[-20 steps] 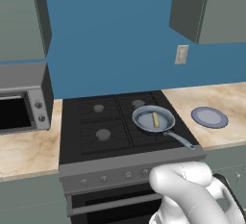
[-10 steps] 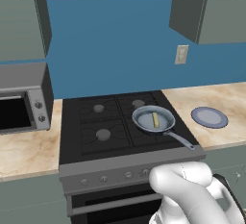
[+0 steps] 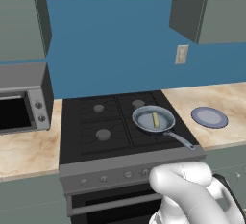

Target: Pick up the butter stick and place it in the pan. Then turn on the burner for the pan.

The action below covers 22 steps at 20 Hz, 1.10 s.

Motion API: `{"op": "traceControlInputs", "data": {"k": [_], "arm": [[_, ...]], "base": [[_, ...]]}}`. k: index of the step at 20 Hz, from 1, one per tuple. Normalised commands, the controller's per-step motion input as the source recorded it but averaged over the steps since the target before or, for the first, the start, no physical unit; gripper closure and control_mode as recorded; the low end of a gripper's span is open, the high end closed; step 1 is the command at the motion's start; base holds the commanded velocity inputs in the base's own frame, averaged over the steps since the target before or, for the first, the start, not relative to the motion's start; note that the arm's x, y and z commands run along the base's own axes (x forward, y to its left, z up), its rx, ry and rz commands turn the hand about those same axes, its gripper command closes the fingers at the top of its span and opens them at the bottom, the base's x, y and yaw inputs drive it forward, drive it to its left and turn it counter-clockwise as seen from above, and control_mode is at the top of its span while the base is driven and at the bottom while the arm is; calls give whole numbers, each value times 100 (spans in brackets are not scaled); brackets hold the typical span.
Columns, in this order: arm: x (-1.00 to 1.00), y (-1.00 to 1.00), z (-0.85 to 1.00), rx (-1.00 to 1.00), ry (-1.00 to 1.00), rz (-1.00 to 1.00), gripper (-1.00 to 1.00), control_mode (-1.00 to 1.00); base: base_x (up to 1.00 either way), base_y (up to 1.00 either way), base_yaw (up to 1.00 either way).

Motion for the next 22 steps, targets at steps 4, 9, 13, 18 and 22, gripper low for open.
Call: {"op": "traceControlInputs", "data": {"k": [4,9,13,18,22], "arm": [[0,0,0,0,0,0,100,-100],[0,0,0,0,0,0,100,-100],[0,0,0,0,0,0,100,-100],[0,0,0,0,0,0,100,-100],[0,0,0,0,0,0,100,-100]], "base": [[0,0,0],[0,0,0],[0,0,0],[0,0,0],[0,0,0]]}}
